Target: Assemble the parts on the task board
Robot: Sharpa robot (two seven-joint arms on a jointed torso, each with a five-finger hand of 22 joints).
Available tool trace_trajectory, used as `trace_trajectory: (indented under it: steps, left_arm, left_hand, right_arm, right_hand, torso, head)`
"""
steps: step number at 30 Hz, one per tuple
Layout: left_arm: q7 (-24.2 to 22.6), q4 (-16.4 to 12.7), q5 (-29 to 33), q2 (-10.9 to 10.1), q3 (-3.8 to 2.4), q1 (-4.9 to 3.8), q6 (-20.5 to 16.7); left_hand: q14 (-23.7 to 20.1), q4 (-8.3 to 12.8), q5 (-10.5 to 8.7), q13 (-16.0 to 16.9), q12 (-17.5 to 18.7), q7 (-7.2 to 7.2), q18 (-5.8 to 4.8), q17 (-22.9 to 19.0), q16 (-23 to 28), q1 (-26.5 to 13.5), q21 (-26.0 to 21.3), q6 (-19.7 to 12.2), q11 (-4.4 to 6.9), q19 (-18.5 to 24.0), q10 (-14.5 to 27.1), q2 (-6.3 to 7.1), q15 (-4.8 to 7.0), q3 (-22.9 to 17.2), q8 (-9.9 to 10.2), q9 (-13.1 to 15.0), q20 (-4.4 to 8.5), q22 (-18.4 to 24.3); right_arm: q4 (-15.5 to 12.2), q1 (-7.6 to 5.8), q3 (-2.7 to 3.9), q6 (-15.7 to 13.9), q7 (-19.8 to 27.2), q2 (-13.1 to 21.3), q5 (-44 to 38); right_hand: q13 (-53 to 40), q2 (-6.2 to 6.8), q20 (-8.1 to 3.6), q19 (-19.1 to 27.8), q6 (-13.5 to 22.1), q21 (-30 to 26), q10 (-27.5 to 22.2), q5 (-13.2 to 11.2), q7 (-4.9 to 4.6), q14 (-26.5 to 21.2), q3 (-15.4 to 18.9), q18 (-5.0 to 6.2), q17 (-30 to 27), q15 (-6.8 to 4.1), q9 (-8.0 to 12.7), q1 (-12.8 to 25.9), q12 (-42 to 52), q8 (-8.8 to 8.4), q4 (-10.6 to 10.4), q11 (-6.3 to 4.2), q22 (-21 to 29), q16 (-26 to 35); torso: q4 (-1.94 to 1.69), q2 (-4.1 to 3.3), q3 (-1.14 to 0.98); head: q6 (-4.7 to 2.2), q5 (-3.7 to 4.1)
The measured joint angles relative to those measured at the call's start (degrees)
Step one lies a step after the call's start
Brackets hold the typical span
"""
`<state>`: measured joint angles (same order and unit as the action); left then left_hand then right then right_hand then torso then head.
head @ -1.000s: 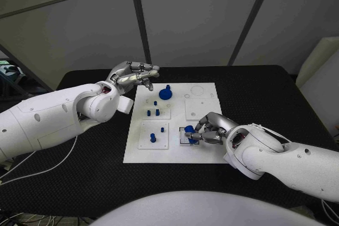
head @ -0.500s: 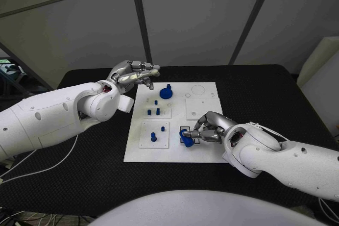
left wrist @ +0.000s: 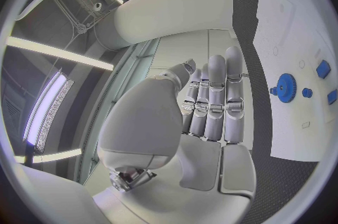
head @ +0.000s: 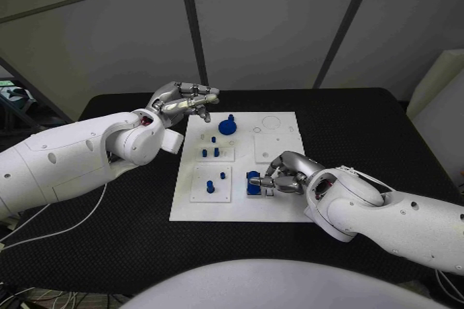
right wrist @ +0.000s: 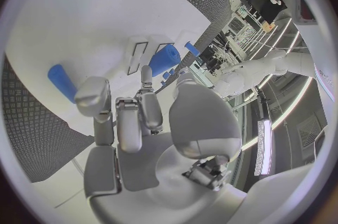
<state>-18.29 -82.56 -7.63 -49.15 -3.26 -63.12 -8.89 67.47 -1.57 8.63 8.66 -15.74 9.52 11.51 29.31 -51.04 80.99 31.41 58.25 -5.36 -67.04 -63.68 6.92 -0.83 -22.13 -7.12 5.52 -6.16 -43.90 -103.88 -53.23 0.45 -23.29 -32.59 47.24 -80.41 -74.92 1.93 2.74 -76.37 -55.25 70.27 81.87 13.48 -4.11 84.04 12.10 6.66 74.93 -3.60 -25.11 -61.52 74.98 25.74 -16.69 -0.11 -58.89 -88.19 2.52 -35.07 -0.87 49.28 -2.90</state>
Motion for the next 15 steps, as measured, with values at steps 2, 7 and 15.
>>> trace_trajectory:
  steps: [2, 7, 15]
  left_arm:
    - [0.0, 0.0, 0.0, 0.0, 0.00, 0.00, 0.0]
    - [0.0, 0.0, 0.0, -0.1, 0.00, 0.00, 0.0]
    - [0.0, 0.0, 0.0, -0.1, 0.00, 0.00, 0.0]
  left_hand:
    - [0.0, 0.0, 0.00, 0.0, 0.0, 0.00, 0.00, 0.0, 0.0, 0.0, 0.0, 0.0, 0.00, 0.0, 0.0, 0.00, 0.00, 0.0, 0.0, 0.0, 0.00, 0.0]
    - [0.0, 0.0, 0.00, 0.0, 0.0, 0.00, -0.01, 0.0, 0.0, 0.0, 0.0, 0.0, 0.00, 0.0, 0.0, 0.00, 0.00, 0.0, 0.0, 0.0, 0.00, 0.0]
    - [0.0, 0.0, 0.00, 0.0, 0.0, 0.00, 0.00, 0.0, 0.0, 0.0, 0.0, 0.0, 0.00, 0.0, 0.0, 0.00, 0.00, 0.0, 0.0, 0.0, 0.00, 0.0]
  right_arm:
    - [-0.2, 0.00, 0.00, -0.1, 0.1, 0.1, -0.3]
    - [-1.4, 0.00, 0.00, -0.4, 1.7, 1.2, -1.1]
    - [-2.2, 0.00, -0.03, -0.4, 4.8, 2.2, -2.4]
  right_hand:
    - [0.0, -0.23, 0.00, 0.0, 0.0, 0.0, 0.0, 0.2, 0.00, 0.0, -0.2, 0.00, 0.0, 0.00, -0.1, -0.3, 0.0, 0.19, 0.2, 0.00, 0.0, 0.0]
    - [0.0, -1.09, -0.32, -0.3, -0.4, 0.0, 0.3, 1.6, 0.41, -0.2, -1.4, 0.00, 0.0, -0.22, -0.9, -5.2, 0.6, 1.12, 1.4, -0.32, -0.6, 0.0]
    - [-0.1, -1.49, -0.53, -0.5, -0.6, 0.3, 0.6, 1.6, 0.64, 0.0, -2.6, 0.00, 0.0, -0.41, -1.7, -11.9, 0.9, 2.21, 5.0, -0.55, -1.2, 0.0]
  torso:
    - [0.00, 0.00, -0.02]
    - [0.04, 0.01, -0.08]
    - [0.10, 0.08, -0.04]
  head:
    - [-0.02, -0.05]
    - [-0.05, -0.15]
    - [-0.07, 0.00]
